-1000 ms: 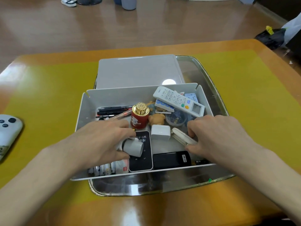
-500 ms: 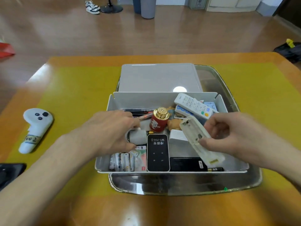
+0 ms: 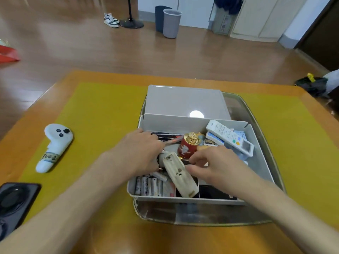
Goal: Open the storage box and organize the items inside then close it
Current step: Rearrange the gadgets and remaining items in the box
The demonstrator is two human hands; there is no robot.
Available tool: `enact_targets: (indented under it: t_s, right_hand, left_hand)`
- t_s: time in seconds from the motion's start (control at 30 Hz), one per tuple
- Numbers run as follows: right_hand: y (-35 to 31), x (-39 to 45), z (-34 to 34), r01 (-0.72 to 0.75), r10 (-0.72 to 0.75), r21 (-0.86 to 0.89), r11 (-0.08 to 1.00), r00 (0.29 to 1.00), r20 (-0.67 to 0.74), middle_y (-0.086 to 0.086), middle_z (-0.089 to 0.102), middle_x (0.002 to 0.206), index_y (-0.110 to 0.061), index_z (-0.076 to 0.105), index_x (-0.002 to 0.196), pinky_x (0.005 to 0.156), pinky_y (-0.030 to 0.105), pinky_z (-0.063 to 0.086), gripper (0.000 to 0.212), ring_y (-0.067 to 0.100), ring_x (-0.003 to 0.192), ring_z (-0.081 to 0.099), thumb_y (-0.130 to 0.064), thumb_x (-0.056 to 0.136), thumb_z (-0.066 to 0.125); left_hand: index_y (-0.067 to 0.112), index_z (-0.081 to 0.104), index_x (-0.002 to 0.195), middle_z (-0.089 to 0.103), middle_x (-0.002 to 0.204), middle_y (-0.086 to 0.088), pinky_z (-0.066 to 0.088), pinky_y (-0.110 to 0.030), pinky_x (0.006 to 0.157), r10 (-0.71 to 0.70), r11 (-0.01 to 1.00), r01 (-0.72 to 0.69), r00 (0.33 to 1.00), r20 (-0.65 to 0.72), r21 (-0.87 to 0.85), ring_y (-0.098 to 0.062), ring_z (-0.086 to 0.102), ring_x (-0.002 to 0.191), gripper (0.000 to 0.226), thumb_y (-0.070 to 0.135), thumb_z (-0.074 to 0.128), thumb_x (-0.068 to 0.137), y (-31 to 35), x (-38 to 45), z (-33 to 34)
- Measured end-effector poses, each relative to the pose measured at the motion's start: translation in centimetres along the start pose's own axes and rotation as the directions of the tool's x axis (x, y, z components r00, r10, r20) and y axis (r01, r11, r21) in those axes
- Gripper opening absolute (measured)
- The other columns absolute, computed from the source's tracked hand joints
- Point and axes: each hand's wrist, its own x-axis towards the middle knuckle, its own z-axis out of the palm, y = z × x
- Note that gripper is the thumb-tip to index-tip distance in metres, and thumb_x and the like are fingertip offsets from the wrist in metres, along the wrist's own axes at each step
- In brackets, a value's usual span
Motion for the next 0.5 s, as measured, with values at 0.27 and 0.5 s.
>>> enact_targets:
  t_s: [0.27,0.5]
  right_hand:
    - [5.2,-3.5,-2.5,0.017,0.093,-0.289,0.957,0.928,0.361,-0.009,0.071,0.102,-0.031,0.069,0.108,0.084,0.035,0.054,0.022,0.013,0.094,0.064,-0.044,0.091,0.065]
    - [5.7,-3.3,-1.7,0.047,0.069,-0.298,0.953,0.927,0.369,-0.007,0.067,0.107,-0.03,0.061,0.102,0.083,0.041,0.054,0.025,0.023,0.1,0.061,-0.049,0.086,0.068]
  left_hand:
    - [0.037,0.05,0.133,0.052,0.13,0.016,0.049,-0.03,0.093,0.171,0.94,-0.24,0.947,-0.271,-0.244,-0.008,0.049,0.119,0.038,0.039,0.055,0.095,4.2,-0.8,-1.7]
    - [0.043,0.046,0.139,0.051,0.137,0.019,0.024,-0.037,0.118,0.341,0.922,-0.35,0.937,-0.083,-0.163,-0.007,0.039,0.133,0.057,0.03,0.07,0.089,4.6,0.5,1.2]
